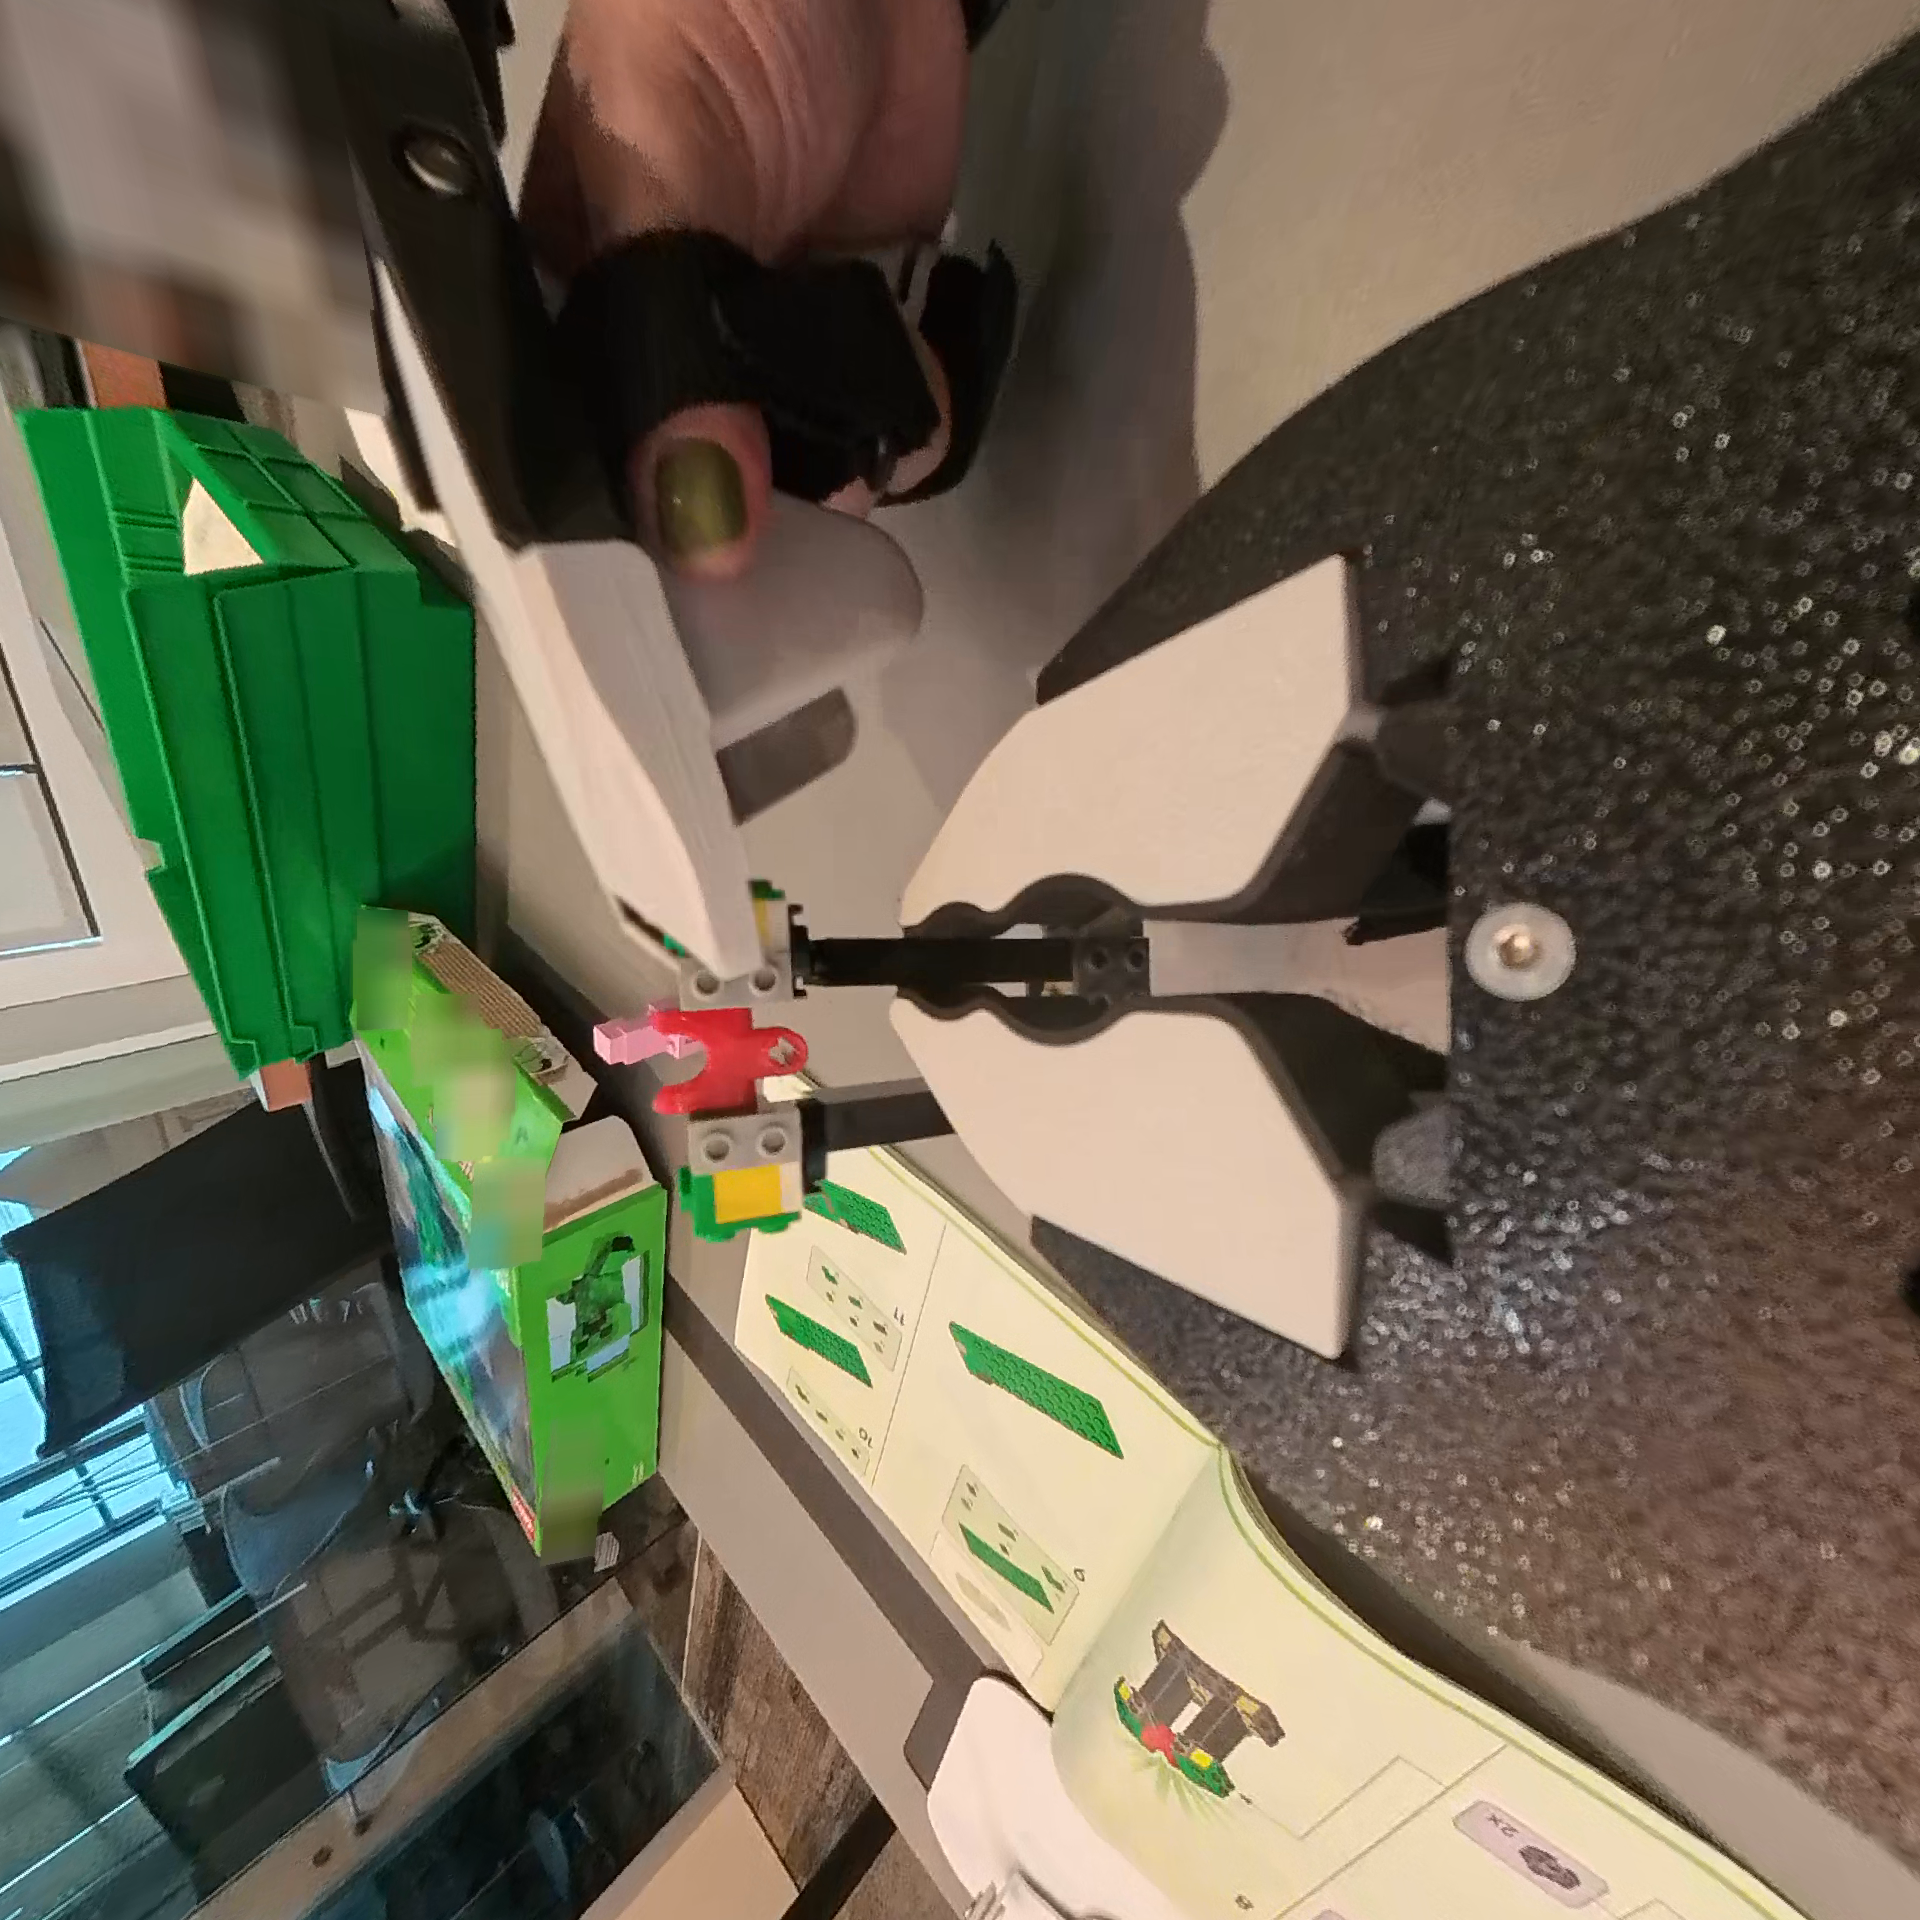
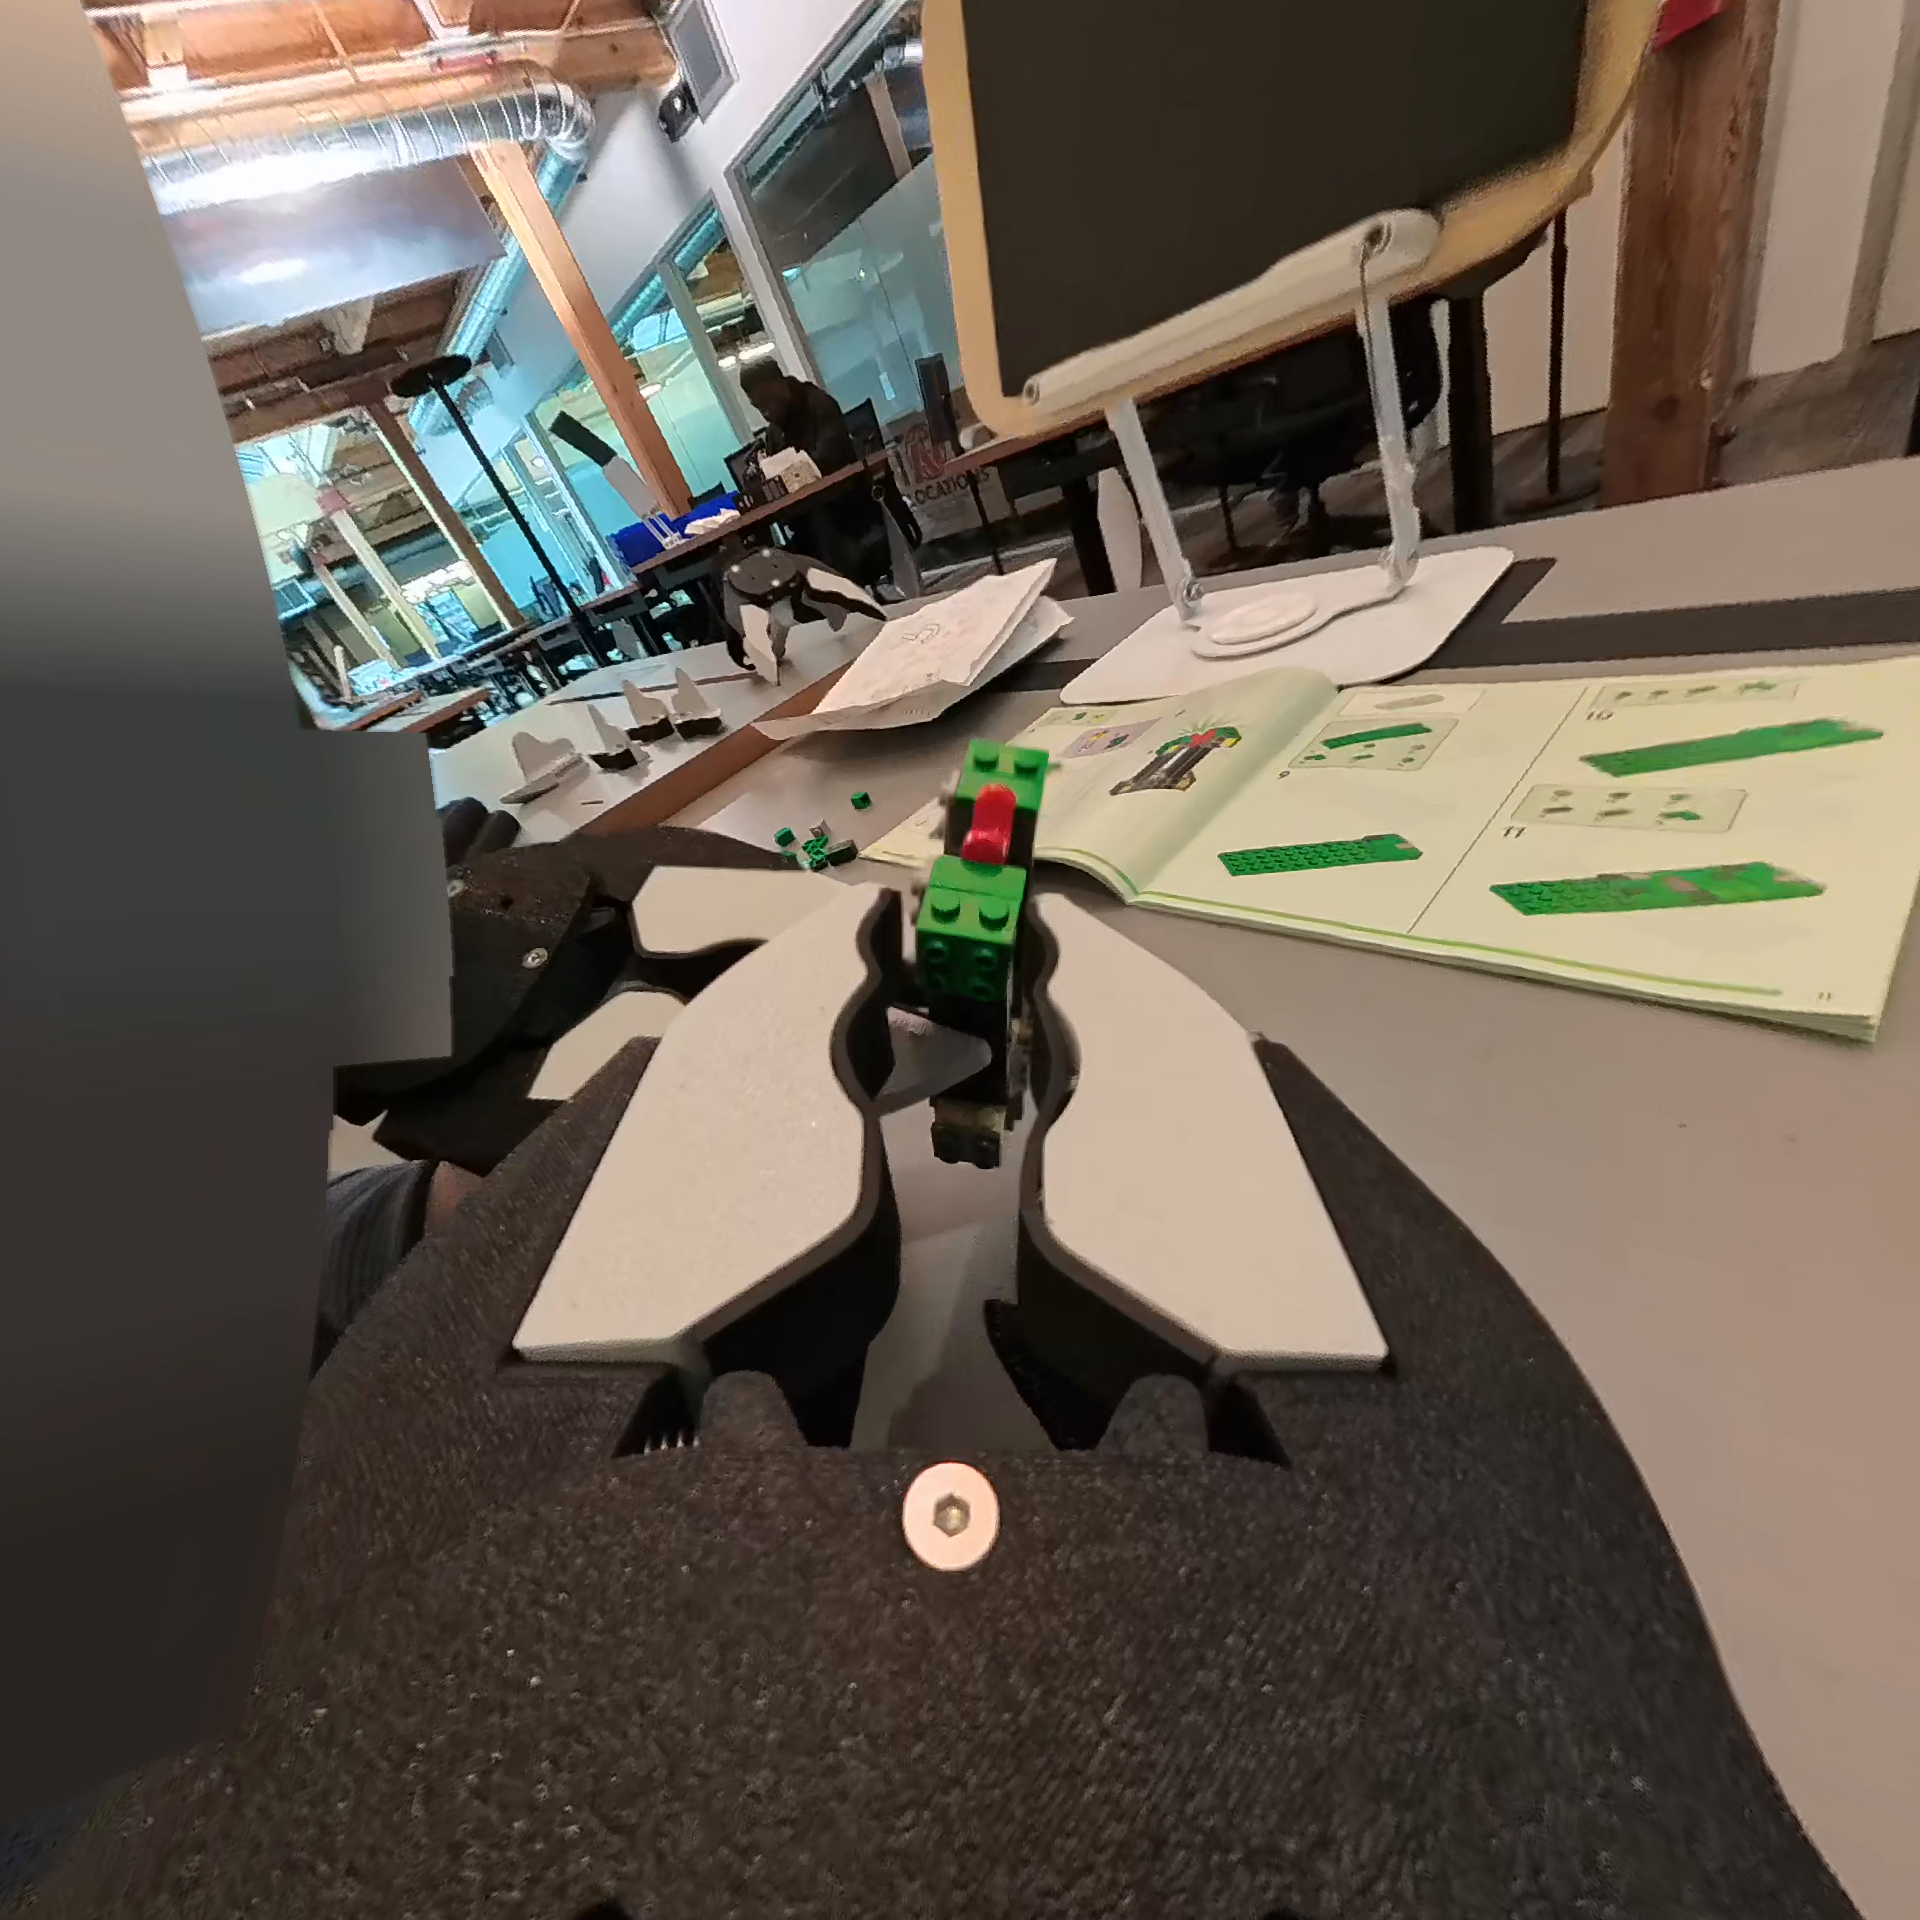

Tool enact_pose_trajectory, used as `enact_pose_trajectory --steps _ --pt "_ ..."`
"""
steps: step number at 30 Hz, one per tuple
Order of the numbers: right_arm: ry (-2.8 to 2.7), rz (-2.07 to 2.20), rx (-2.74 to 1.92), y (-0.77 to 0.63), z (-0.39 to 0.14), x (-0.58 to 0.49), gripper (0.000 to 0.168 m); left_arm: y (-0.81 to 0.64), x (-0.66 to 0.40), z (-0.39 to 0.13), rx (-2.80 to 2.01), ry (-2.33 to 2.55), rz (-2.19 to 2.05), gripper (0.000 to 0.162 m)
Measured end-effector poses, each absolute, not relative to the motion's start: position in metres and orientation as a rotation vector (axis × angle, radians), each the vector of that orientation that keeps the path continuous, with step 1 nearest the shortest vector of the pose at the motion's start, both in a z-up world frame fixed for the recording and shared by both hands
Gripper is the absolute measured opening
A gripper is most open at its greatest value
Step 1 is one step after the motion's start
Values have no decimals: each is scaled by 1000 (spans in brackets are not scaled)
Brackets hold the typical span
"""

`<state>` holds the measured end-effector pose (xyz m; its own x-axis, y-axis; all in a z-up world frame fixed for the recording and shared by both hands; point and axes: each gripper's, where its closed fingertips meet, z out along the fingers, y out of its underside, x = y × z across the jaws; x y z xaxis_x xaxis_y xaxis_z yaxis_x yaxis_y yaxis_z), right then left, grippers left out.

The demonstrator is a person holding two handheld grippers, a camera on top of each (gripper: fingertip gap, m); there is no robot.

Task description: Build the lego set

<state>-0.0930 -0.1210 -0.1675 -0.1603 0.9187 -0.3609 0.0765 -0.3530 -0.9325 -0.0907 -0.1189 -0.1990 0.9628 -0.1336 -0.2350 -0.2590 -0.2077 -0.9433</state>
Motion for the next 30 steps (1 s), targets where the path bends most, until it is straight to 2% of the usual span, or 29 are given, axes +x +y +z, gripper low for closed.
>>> enact_pose_trajectory --steps 5,13,30 --pt "-1251 1506 -1406 -117 -161 -89 27 -119 -91 -201 -1787 306 135 7" --pt "-1363 1452 -1461 -120 -166 -91 20 -120 -88 -201 -1775 343 174 7" --pt "-1256 1344 -1298 -134 -156 -91 19 -123 -79 -194 -1722 345 115 7"
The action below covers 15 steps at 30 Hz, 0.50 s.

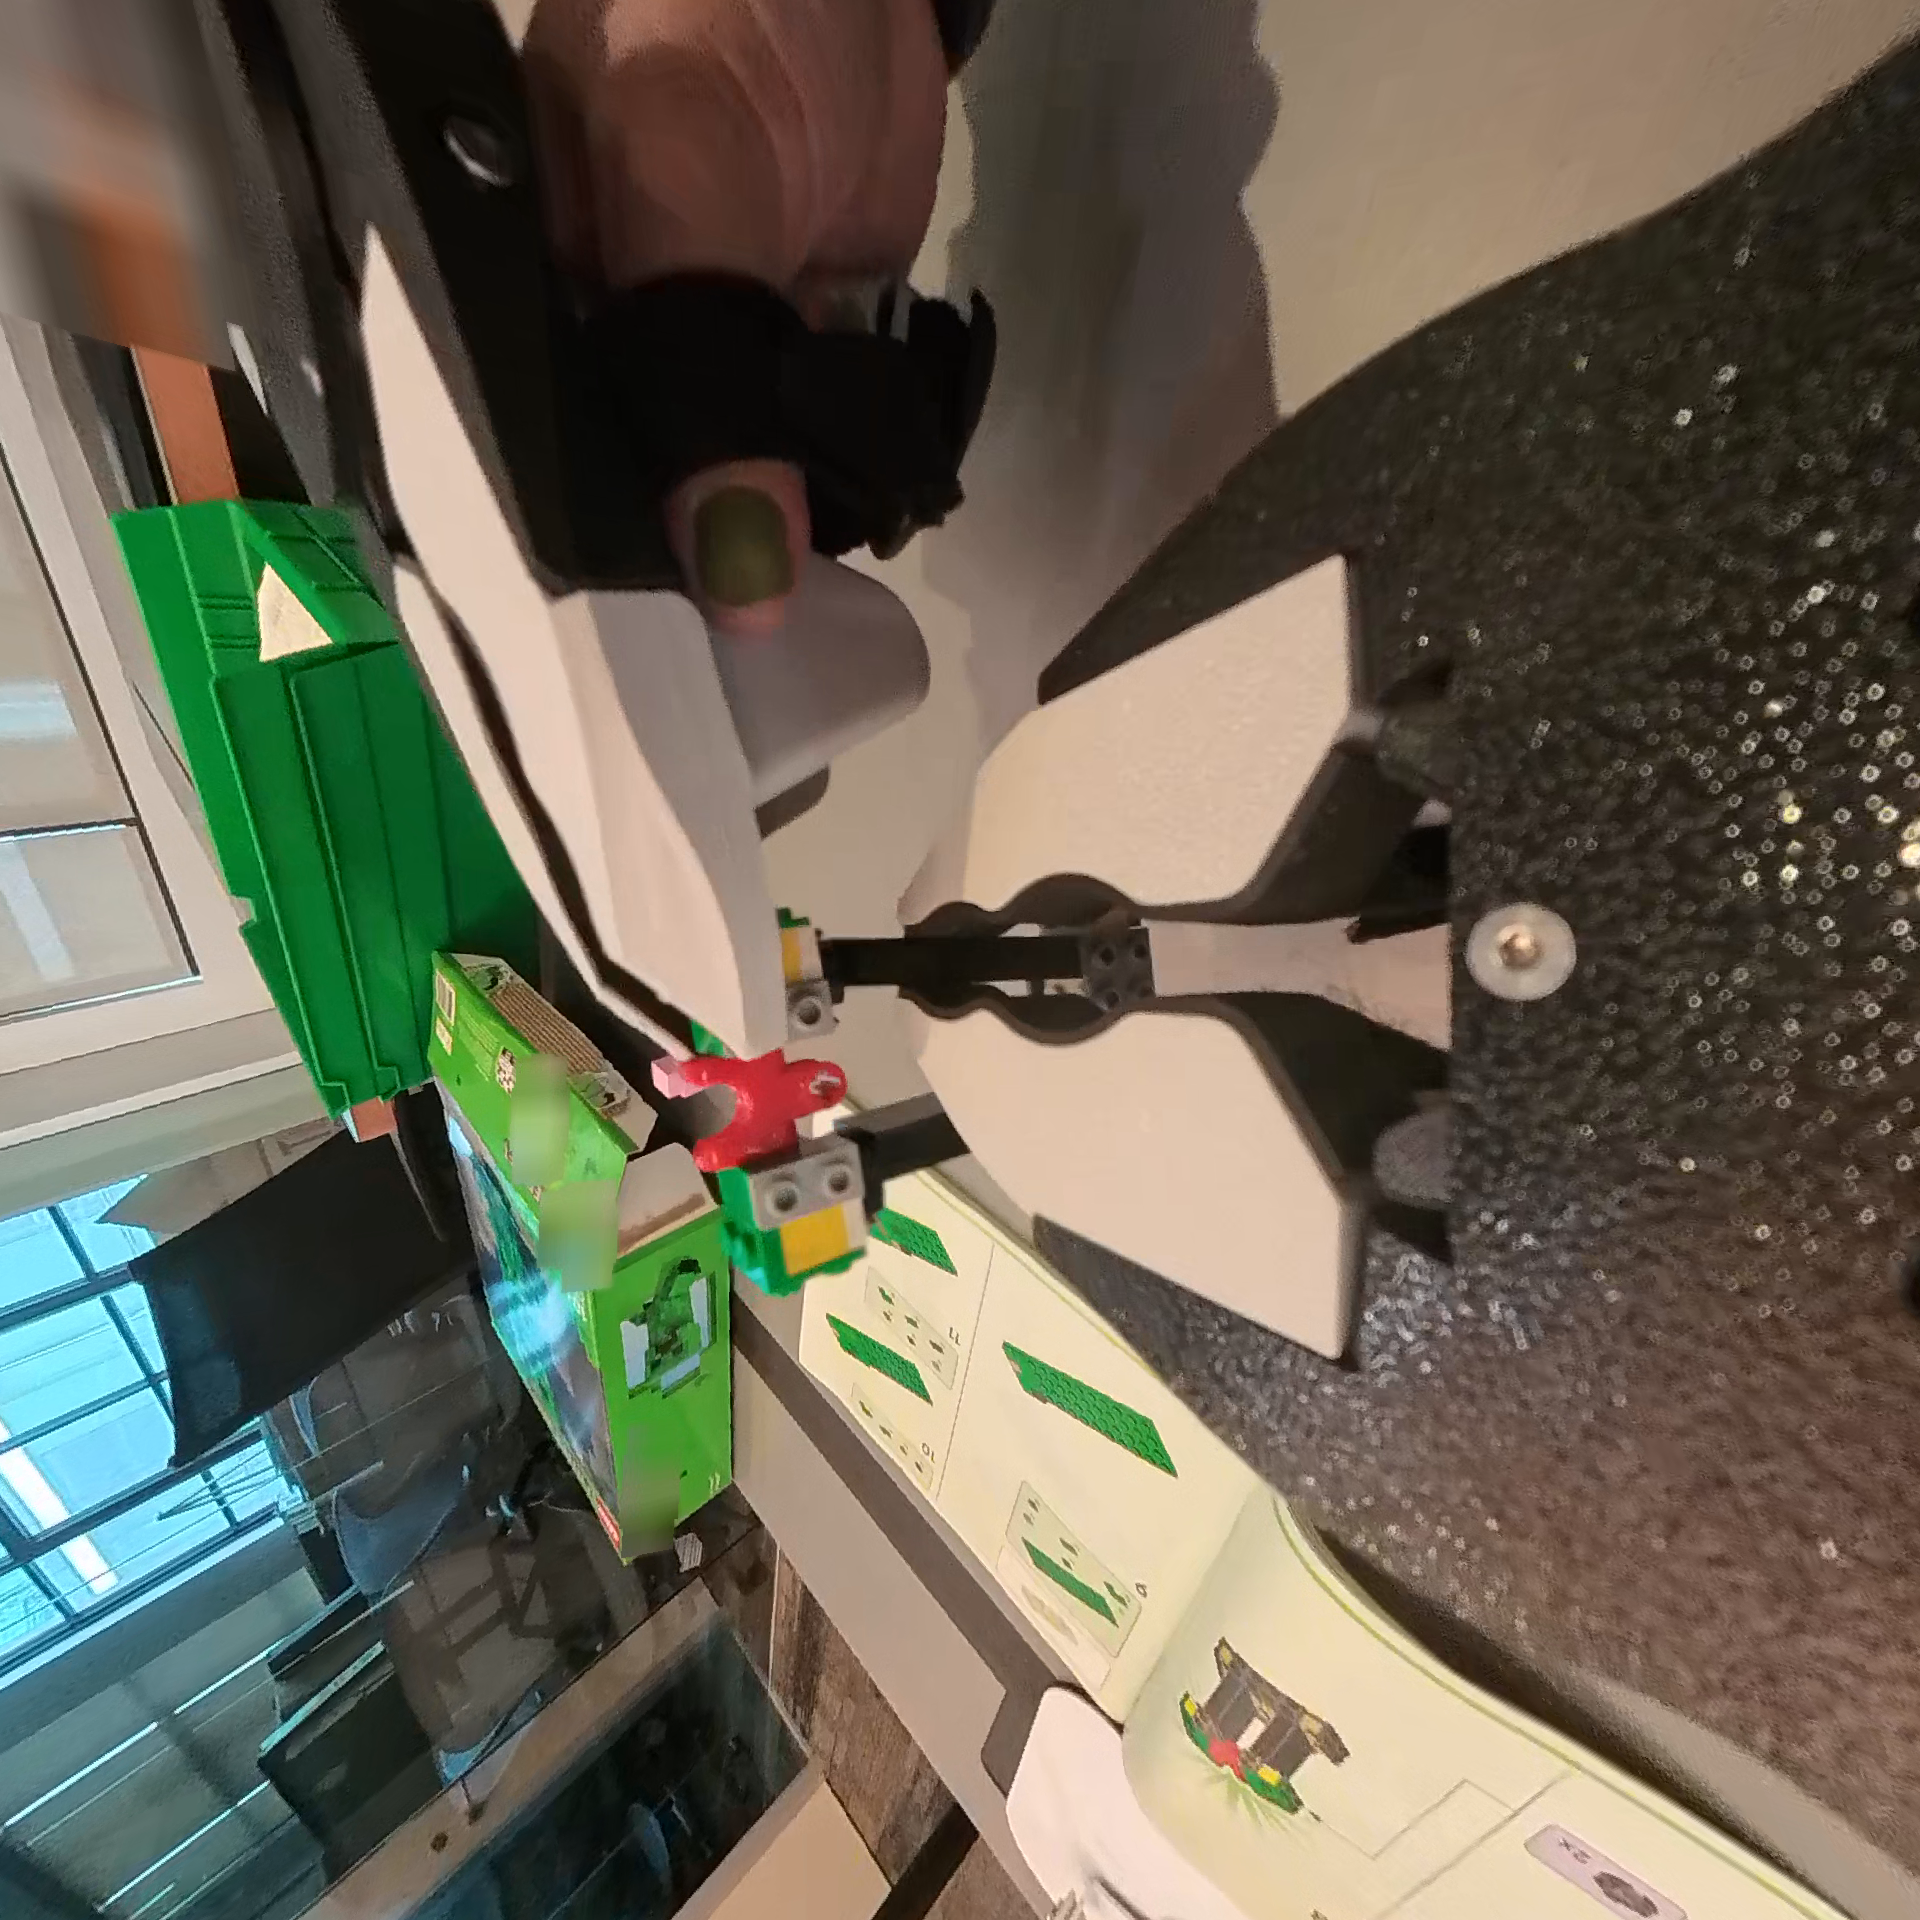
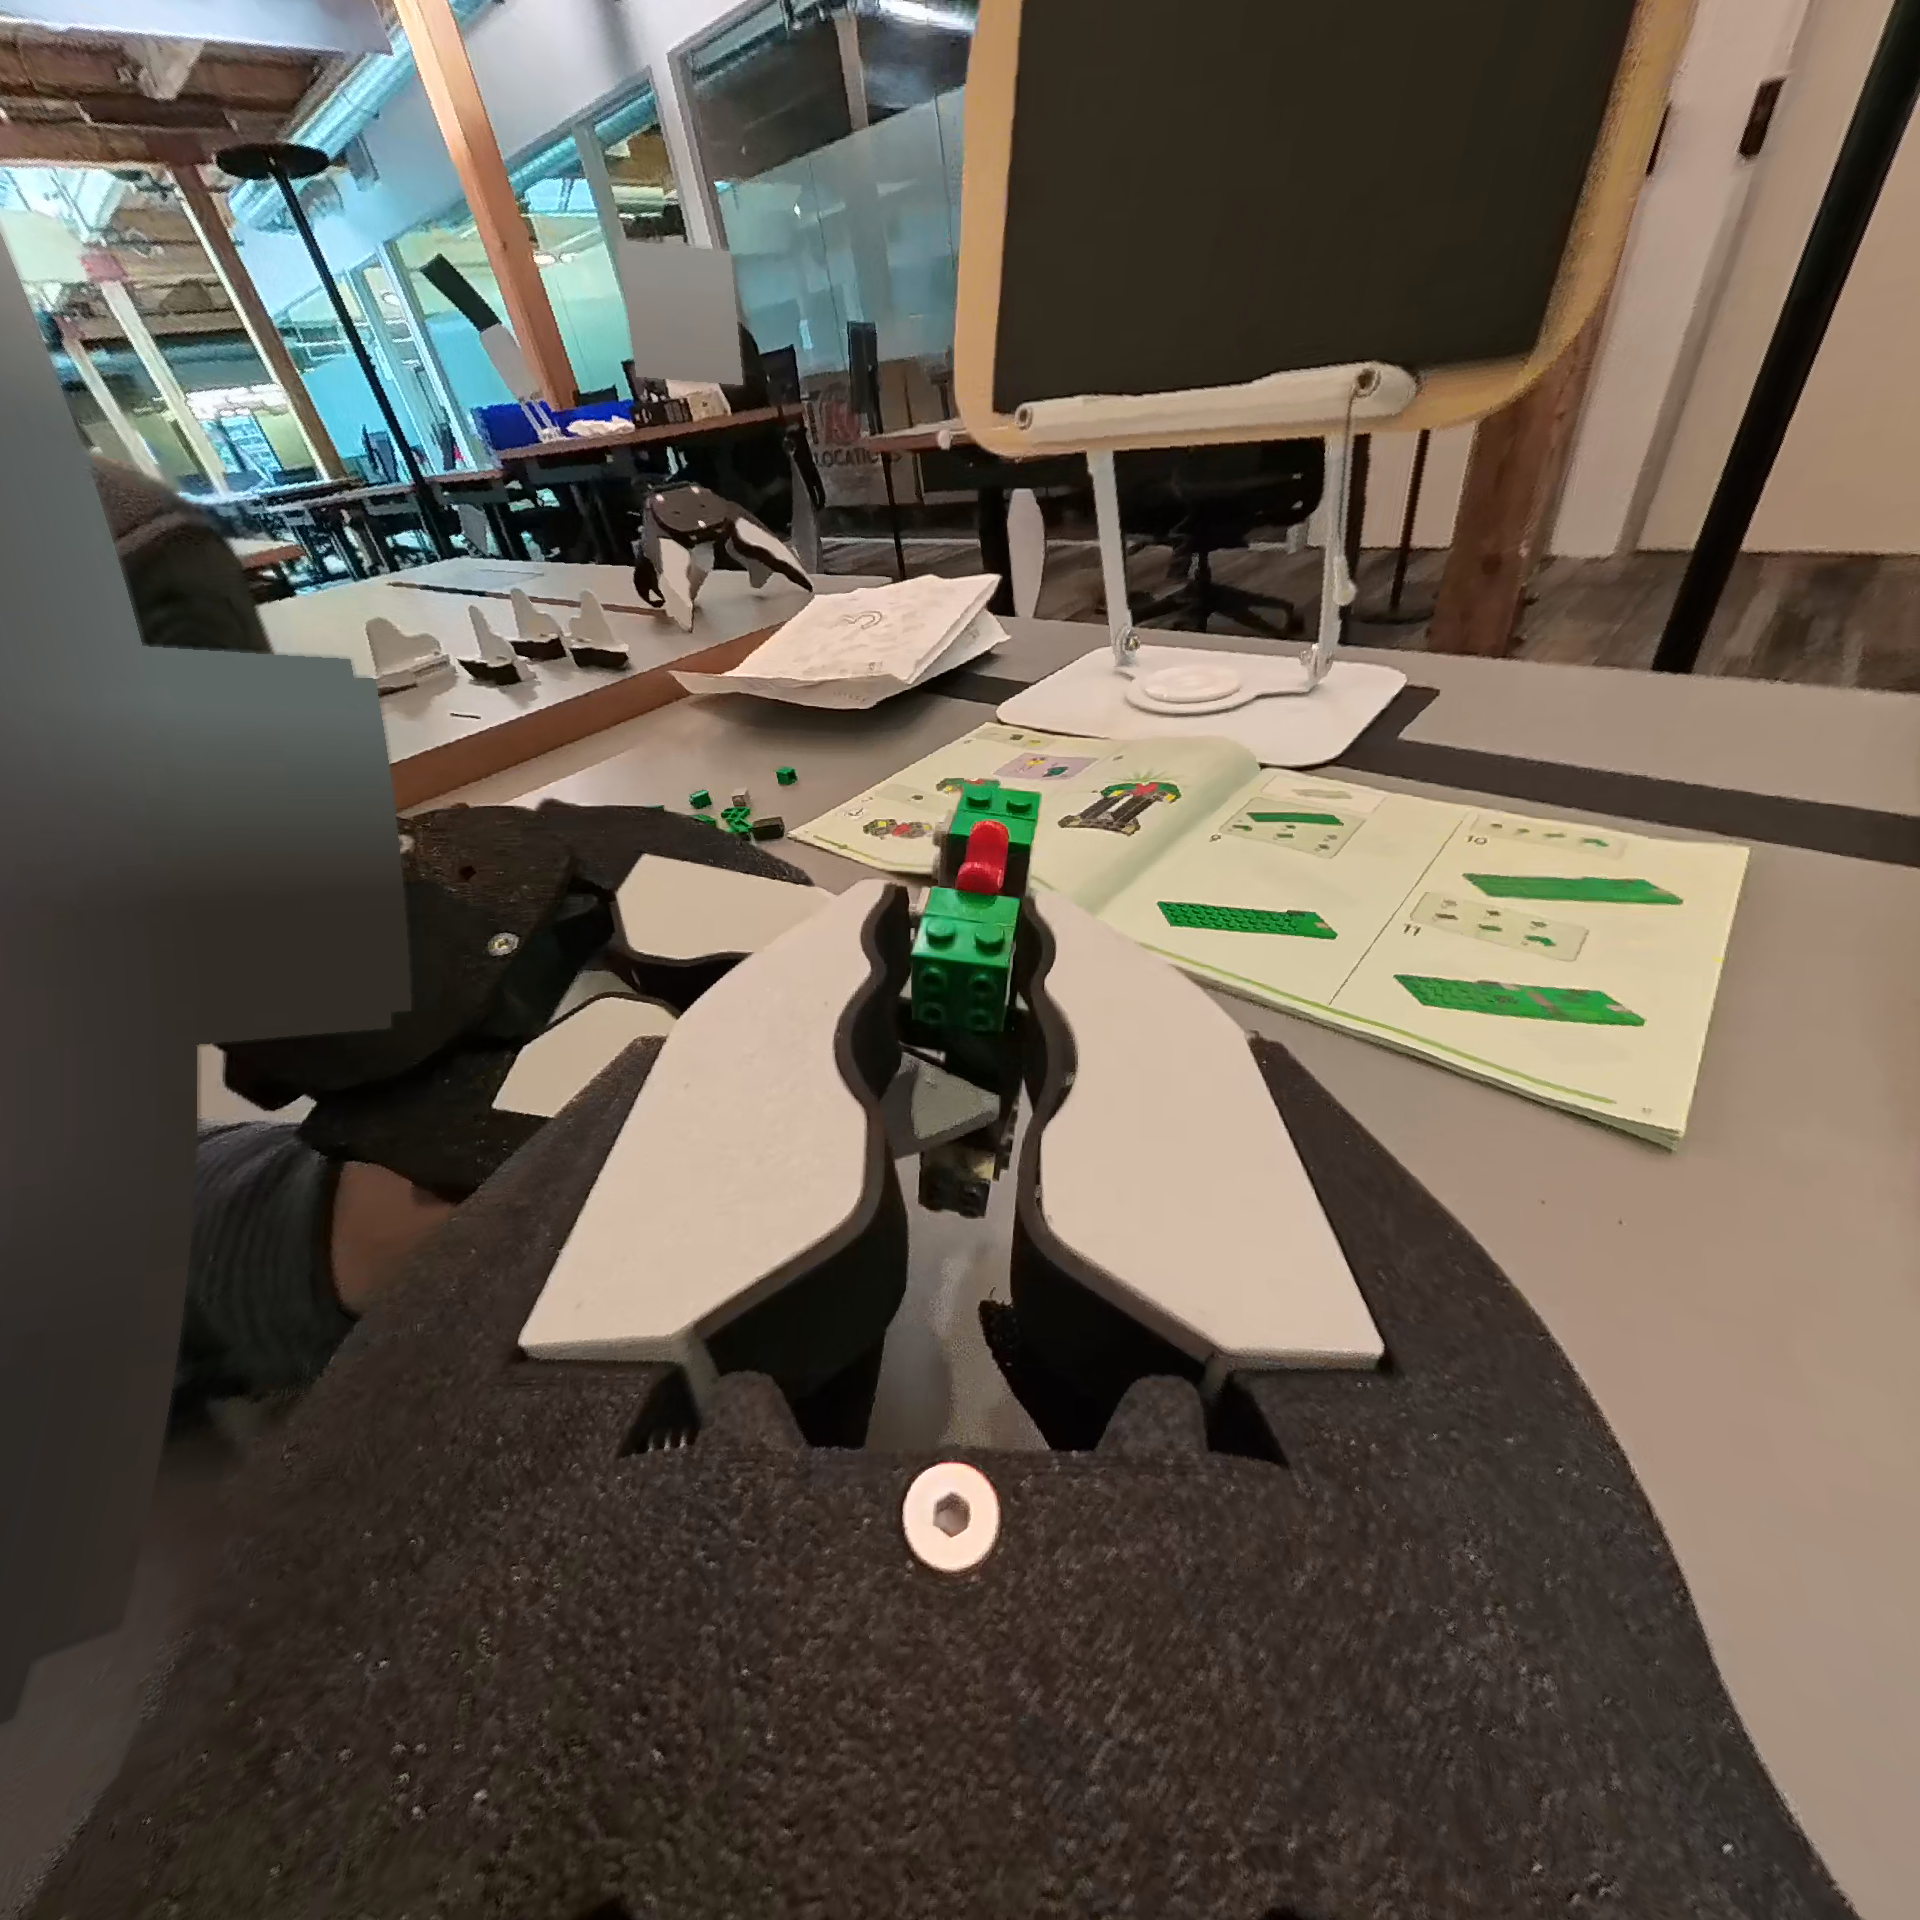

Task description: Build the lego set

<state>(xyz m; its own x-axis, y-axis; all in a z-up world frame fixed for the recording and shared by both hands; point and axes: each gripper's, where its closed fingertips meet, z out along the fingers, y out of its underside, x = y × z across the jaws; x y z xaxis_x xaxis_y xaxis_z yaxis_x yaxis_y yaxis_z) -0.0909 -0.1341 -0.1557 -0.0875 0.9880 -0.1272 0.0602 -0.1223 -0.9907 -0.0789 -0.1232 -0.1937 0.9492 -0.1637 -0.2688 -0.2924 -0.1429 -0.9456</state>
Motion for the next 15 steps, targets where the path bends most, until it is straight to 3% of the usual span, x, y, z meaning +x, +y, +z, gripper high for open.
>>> enact_pose_trajectory --steps 15 --pt "-1064 1486 -1330 -114 -148 -88 19 -125 -75 -199 -1757 356 69 7"
